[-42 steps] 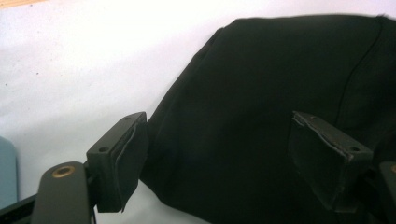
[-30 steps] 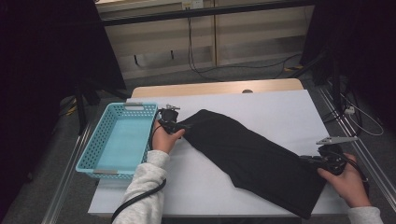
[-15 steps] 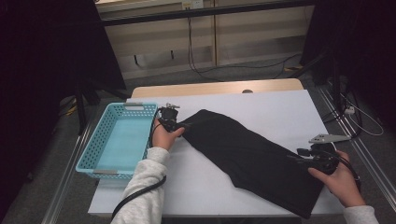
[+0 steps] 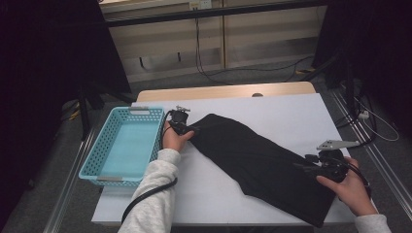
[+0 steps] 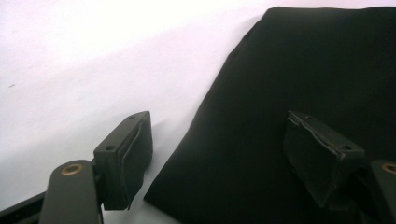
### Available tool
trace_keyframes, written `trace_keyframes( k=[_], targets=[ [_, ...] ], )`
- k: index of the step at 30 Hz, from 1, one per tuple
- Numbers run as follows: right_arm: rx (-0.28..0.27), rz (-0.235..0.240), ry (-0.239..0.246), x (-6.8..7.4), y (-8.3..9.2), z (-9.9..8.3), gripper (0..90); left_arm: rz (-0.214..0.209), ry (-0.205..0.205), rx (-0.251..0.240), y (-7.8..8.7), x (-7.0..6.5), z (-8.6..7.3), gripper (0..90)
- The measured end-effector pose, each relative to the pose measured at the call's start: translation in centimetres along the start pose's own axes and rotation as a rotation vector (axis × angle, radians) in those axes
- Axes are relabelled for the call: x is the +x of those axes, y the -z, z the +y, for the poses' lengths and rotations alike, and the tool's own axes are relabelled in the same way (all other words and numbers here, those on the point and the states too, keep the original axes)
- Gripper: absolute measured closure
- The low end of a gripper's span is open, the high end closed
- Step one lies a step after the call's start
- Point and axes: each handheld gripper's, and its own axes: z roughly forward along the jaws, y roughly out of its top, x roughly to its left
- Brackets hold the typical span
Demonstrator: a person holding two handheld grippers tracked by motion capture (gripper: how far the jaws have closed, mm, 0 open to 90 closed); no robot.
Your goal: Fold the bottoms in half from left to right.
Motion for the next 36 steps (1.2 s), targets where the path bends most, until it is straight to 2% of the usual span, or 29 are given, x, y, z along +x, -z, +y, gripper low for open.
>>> trace_keyframes(
  k=[3, 7, 11, 14, 15, 16, 18, 19, 20, 26, 29, 31, 36],
  targets=[
    [0.001, 0.000, 0.001, 0.0, 0.0, 0.1, 37.5, -0.014, -0.007, -0.001, -0.2, -0.2, 0.2, 26.3],
    [-0.003, 0.011, 0.006, 0.1, 0.0, 0.2, 37.6, -0.043, -0.019, 0.014, -0.1, -0.4, 0.5, 41.5],
    [-0.002, 0.010, 0.010, 0.3, 0.1, 0.4, 37.6, -0.058, -0.014, 0.051, -0.1, -0.6, 0.9, 50.6],
    [-0.005, 0.011, 0.014, 0.3, 0.0, 0.4, 37.6, -0.063, -0.003, 0.060, 0.0, -0.6, 1.0, 59.0],
    [-0.005, 0.011, 0.014, 0.3, 0.0, 0.4, 37.6, -0.068, 0.001, 0.063, 0.0, -0.5, 1.0, 59.0],
    [-0.004, 0.015, 0.015, 0.3, 0.0, 0.4, 37.6, -0.078, 0.007, 0.062, 0.0, -0.6, 1.0, 65.0],
    [0.000, 0.016, 0.016, 0.3, -0.1, 0.4, 37.5, -0.097, -0.007, 0.066, 0.0, -0.8, 1.1, 69.1],
    [0.001, 0.018, 0.017, 0.3, -0.1, 0.3, 37.0, -0.121, 0.005, 0.068, -0.1, -0.9, 1.0, 75.2],
    [0.001, 0.018, 0.017, 0.3, -0.1, 0.3, 37.0, -0.121, 0.005, 0.068, -0.1, -0.9, 1.0, 79.1],
    [-0.009, 0.034, 0.017, 0.7, -0.2, 0.6, 34.8, -0.136, 0.037, 0.078, 0.0, -0.9, 1.0, 84.4],
    [-0.017, 0.046, 0.016, 0.9, -0.2, 0.6, 34.1, -0.126, 0.049, 0.079, 0.2, -0.9, 1.2, 85.5],
    [-0.019, 0.046, 0.019, 1.1, -0.4, 0.6, 33.4, -0.115, 0.042, 0.089, 0.4, -1.0, 1.5, 85.9],
    [-0.023, 0.058, 0.026, 1.8, -0.7, 0.6, 30.1, -0.099, 0.055, 0.061, 1.0, -1.1, 2.7, 86.4]
  ],
)
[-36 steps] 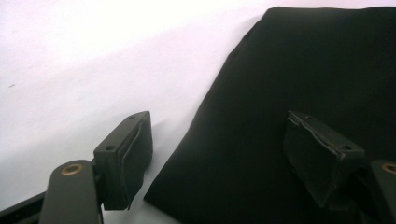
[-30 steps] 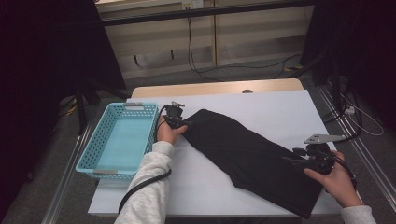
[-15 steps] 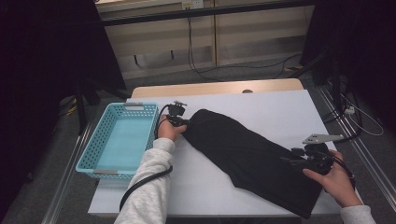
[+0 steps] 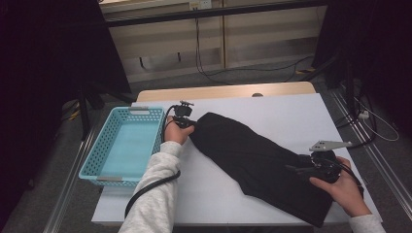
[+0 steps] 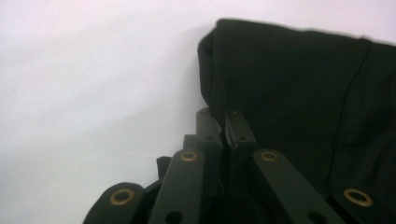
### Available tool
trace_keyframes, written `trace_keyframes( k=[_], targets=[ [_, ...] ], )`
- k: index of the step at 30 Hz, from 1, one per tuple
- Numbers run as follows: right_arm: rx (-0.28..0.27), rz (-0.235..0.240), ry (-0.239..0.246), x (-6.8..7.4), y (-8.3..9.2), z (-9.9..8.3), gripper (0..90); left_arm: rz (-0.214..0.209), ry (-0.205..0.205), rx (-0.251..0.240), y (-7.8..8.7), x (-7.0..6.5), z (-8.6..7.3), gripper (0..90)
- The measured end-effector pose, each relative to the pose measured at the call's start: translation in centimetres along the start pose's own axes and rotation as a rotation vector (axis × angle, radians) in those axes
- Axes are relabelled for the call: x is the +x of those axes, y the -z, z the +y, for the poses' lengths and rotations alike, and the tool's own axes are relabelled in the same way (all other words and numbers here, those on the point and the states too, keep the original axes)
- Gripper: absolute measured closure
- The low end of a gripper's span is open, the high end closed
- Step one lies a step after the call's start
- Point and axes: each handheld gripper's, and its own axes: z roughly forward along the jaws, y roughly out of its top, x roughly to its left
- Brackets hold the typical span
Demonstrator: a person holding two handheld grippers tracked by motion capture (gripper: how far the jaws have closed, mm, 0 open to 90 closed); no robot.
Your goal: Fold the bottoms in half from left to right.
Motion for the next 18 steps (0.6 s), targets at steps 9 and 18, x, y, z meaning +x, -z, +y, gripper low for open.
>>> trace_keyframes(
  k=[9, 18],
  targets=[
    [0.001, 0.039, 0.032, 1.8, -1.2, 0.3, 29.7, 0.013, 0.018, -0.030, -0.2, 0.2, 0.5, 86.4],
    [0.008, 0.044, 0.042, 2.3, -1.5, 0.3, 28.8, -0.001, 0.052, -0.003, -1.1, 0.8, -0.6, 82.6]
  ],
)
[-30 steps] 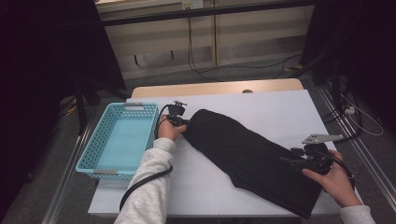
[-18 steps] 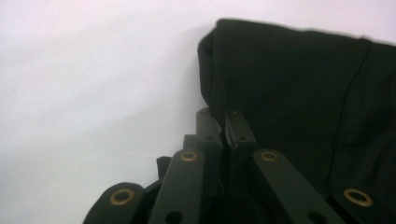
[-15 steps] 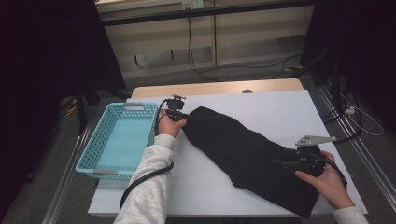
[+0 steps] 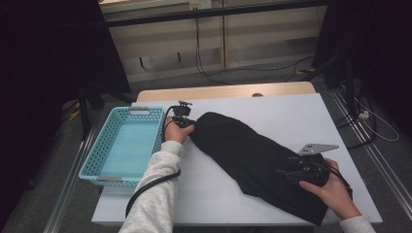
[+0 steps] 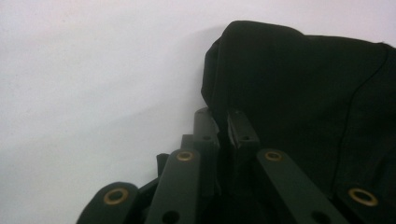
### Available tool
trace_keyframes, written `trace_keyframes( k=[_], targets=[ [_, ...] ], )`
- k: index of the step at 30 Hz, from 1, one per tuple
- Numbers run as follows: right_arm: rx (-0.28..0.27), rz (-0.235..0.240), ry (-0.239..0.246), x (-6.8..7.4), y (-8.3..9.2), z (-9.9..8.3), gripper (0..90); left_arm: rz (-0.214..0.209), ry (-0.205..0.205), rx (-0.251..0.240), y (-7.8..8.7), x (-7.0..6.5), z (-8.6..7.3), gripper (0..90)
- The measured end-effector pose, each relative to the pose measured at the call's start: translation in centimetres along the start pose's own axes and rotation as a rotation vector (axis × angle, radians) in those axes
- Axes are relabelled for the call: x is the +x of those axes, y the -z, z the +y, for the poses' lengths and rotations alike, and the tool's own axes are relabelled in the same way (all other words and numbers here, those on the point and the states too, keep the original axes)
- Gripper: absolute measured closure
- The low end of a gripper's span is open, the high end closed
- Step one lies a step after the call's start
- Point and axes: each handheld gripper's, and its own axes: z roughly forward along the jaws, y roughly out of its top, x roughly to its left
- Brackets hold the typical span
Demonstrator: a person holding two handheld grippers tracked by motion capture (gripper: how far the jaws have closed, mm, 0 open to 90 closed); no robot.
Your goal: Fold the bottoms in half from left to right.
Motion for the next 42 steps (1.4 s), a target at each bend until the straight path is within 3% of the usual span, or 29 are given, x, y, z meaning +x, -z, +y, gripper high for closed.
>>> trace_keyframes(
  k=[3, 10, 16, 17, 18, 20, 22, 26, 30, 32, 33, 35, 38, 40, 42],
  targets=[
    [-0.003, -0.002, 0.002, 0.0, 0.1, 0.1, 28.8, 0.027, -0.007, -0.005, -0.4, 0.0, 0.0, 68.2],
    [-0.009, 0.001, 0.007, 0.1, 0.1, 0.1, 28.8, 0.034, -0.022, -0.046, -1.2, 0.4, 0.3, 55.4],
    [-0.009, 0.004, 0.010, 0.2, 0.1, 0.2, 28.9, 0.021, -0.014, -0.052, -1.8, 0.3, 0.7, 67.6],
    [-0.008, 0.004, 0.011, 0.2, 0.1, 0.2, 28.9, -0.010, -0.007, -0.044, -1.9, 0.3, 0.8, 73.8],
    [-0.008, 0.004, 0.011, 0.2, 0.1, 0.2, 28.9, -0.023, -0.005, -0.044, -2.0, 0.3, 0.7, 73.8],
    [-0.009, 0.002, 0.007, 0.1, 0.2, 0.2, 28.9, -0.045, 0.022, -0.046, -2.1, 0.3, 0.7, 84.2],
    [-0.009, 0.002, 0.009, 0.1, 0.2, 0.1, 28.8, -0.039, 0.023, -0.050, -2.0, 0.3, 0.7, 86.5],
    [-0.009, 0.004, 0.011, 0.1, 0.2, 0.1, 28.5, -0.007, 0.040, -0.147, -1.2, 0.5, 1.2, 86.9],
    [-0.010, 0.002, 0.013, 0.0, 0.2, 0.0, 28.4, 0.040, -0.004, -0.148, -1.0, 0.7, 1.1, 83.6],
    [-0.009, 0.002, 0.011, 0.0, 0.2, 0.0, 28.4, 0.053, 0.002, -0.151, -1.0, 0.7, 1.0, 75.1],
    [-0.010, 0.002, 0.013, 0.0, 0.2, 0.0, 28.3, 0.070, 0.000, -0.126, -1.1, 0.9, 0.9, 66.6],
    [-0.012, 0.003, 0.013, 0.1, 0.3, 0.1, 28.3, 0.066, 0.002, -0.097, -1.0, 0.9, 0.8, 59.5],
    [-0.018, 0.006, 0.014, 0.2, 0.3, 0.3, 28.3, 0.080, 0.002, -0.084, -0.9, 0.7, 0.9, 45.3],
    [-0.017, 0.009, 0.019, 0.3, 0.3, 0.3, 28.2, 0.106, -0.017, -0.071, -0.7, 0.8, 0.9, 40.5],
    [-0.015, 0.010, 0.021, 0.3, 0.3, 0.3, 28.2, 0.103, -0.020, -0.060, -0.7, 0.7, 0.9, 37.4]
  ],
)
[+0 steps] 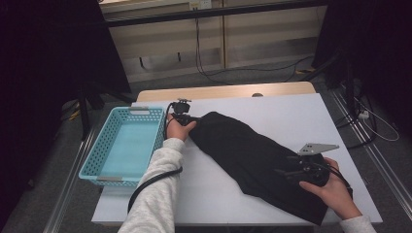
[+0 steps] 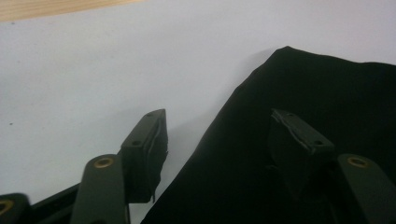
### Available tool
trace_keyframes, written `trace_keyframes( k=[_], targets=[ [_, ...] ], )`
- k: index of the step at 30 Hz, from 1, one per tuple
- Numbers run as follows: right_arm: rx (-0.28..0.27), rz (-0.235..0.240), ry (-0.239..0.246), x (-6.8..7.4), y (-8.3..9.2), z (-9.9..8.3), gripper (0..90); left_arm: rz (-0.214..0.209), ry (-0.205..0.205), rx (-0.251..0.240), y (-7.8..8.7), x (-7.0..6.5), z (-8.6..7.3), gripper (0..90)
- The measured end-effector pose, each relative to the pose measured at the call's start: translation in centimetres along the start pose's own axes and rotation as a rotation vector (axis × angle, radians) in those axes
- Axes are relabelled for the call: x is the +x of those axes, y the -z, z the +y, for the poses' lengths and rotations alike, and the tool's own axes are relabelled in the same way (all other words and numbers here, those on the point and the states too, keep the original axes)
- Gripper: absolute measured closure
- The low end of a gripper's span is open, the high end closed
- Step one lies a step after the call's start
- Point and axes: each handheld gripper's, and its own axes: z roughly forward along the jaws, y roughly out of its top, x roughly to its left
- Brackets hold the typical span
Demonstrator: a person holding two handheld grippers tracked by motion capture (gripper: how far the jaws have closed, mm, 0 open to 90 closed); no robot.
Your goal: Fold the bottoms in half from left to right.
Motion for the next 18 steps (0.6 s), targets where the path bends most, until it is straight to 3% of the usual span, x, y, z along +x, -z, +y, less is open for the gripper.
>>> trace_keyframes(
  k=[3, 10, 18],
  targets=[
    [0.004, 0.000, 0.000, -0.09, 0.01, 0.00, 28.2, 0.018, -0.023, 0.039, -0.22, 0.01, -0.35, 34.9],
    [0.002, -0.003, -0.008, -0.37, 0.20, -0.14, 28.1, 0.033, -0.035, 0.034, -0.41, -0.29, -0.76, 34.1],
    [-0.002, -0.008, -0.006, -0.36, 0.29, -0.01, 28.2, 0.016, -0.033, 0.042, 0.04, -0.36, -1.01, 51.9]
  ],
)
